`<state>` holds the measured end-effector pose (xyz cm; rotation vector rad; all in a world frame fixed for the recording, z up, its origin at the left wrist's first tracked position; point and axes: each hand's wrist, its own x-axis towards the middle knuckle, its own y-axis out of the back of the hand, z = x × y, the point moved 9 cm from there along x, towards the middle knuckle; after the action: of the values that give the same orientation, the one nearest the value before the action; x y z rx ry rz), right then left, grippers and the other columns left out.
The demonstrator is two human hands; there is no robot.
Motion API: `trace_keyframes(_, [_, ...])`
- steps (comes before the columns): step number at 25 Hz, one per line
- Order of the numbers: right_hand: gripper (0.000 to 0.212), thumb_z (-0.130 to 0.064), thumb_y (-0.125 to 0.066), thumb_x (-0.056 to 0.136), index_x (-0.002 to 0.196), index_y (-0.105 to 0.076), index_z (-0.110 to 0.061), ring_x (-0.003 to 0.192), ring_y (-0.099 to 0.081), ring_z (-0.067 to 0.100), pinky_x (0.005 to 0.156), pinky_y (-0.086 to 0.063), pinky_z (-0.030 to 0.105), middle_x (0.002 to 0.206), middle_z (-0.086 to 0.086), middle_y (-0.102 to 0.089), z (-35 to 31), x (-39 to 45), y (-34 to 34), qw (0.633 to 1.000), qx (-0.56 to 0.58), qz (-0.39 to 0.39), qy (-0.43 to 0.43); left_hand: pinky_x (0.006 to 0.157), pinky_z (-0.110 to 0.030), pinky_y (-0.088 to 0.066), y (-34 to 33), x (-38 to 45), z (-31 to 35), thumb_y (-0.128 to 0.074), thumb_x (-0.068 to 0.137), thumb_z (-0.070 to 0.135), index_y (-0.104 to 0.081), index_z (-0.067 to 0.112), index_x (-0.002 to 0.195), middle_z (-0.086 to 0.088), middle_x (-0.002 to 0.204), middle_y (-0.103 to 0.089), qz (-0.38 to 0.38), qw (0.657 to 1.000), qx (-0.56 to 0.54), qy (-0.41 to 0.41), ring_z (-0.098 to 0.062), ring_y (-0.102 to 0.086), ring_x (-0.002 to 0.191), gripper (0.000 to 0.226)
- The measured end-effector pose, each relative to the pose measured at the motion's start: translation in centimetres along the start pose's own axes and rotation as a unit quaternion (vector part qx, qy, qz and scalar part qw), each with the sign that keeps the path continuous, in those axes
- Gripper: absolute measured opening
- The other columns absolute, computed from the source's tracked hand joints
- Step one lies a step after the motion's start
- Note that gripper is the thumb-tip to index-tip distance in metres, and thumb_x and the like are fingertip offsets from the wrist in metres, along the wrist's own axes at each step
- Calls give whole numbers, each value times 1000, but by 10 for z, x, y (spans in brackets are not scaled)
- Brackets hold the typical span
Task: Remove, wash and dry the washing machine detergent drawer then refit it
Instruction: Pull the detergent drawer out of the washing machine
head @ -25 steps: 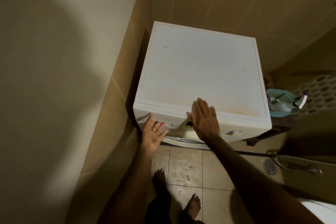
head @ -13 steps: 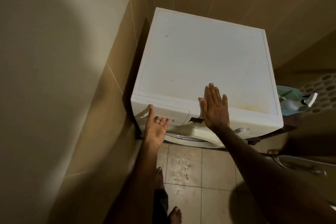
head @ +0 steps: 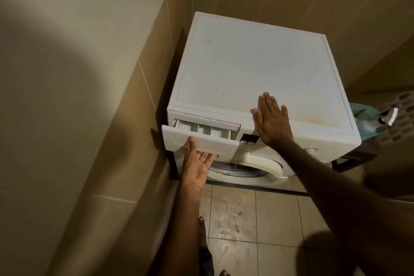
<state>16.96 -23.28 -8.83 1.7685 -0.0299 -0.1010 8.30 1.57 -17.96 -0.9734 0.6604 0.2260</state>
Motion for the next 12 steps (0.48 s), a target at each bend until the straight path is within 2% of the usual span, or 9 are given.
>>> trace_keyframes(5, [66,-50,-10,109,165,-4,-14,160,4,23,127,-2,51,173,7,2,-2,0,1,1000,-10,-16,0,83,-45,-65,36,-43,-9,-103,35,53,-45,20,152,-19,141,-64,27,1000,0,6,-34,-65,126,135])
trace_keyframes(8, [66,-49,-11,110,164,-3,-13,159,4,24,127,-2,52,173,8,3,-3,1,0,1000,-10,-23,4,89,-47,-63,56,-60,-12,-103,35,53,-43,19,154,-18,142,-64,39,999,2,7,-34,-64,127,137])
trace_keyframes(12, [66,-48,-11,110,164,-3,-13,159,4,25,127,-3,53,173,8,4,-2,2,-1,999,-17,-29,5,89,-46,-63,60,-66,-12,-104,34,53,-43,19,154,-18,141,-64,40,999,0,5,-34,-64,127,138])
